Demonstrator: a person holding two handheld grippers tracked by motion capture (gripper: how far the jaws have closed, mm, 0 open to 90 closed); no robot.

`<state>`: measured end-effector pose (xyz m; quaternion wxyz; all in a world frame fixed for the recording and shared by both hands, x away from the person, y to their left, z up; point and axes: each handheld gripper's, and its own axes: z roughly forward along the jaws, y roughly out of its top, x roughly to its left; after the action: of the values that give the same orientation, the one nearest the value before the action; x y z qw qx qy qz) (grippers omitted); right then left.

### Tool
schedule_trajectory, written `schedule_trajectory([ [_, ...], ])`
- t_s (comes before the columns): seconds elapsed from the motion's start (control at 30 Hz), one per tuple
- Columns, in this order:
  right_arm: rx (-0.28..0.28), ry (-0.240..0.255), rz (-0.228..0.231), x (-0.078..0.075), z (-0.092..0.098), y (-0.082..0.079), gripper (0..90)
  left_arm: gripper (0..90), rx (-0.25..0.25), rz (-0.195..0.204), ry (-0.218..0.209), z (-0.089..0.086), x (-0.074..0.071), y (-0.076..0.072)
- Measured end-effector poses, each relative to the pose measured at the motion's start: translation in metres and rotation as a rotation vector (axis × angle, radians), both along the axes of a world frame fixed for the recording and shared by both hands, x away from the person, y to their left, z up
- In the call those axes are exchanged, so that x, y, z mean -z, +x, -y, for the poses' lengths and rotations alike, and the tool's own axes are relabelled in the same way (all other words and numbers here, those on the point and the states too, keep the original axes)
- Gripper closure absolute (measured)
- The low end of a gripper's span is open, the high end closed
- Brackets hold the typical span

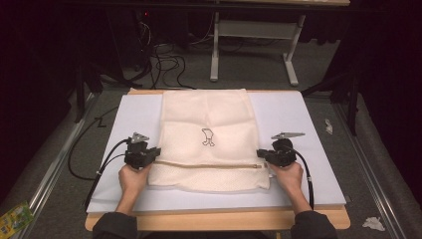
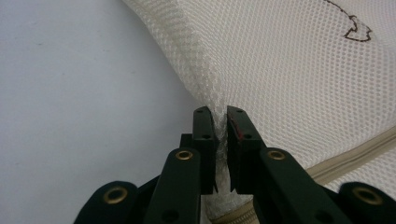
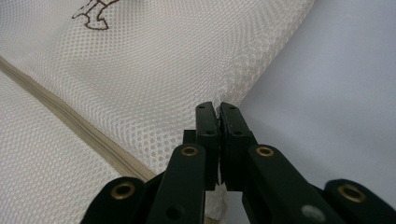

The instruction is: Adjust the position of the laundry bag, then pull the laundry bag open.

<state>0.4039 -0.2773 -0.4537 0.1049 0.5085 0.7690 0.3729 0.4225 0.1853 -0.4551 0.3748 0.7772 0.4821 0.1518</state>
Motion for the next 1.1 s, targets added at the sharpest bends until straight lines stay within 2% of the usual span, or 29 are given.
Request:
schedule_trajectory([
  [0.37,0.008,-0.01,0.004,0.003,-0.001,0.0,88.2,81.5,0.002,0.043,0.003,-0.001,0.003,-0.003],
  [0.47,0.012,-0.01,0.007,0.004,-0.001,-0.001,87.9,81.1,-0.005,0.036,-0.006,-0.001,0.005,-0.004],
  [0.73,0.017,-0.009,0.012,0.007,-0.001,-0.002,82.4,76.8,-0.015,0.048,-0.015,-0.004,0.007,-0.005],
  [0.9,0.057,0.031,0.023,0.007,0.005,-0.003,69.0,68.2,-0.018,0.066,-0.021,-0.005,0.007,-0.006],
  [0.97,0.07,0.043,0.028,0.006,0.006,-0.004,63.7,58.7,-0.011,0.077,-0.025,-0.004,0.007,-0.009],
  [1.1,0.086,0.06,0.024,0.005,0.01,-0.006,55.8,48.8,0.02,0.103,-0.033,-0.002,0.006,-0.017],
])
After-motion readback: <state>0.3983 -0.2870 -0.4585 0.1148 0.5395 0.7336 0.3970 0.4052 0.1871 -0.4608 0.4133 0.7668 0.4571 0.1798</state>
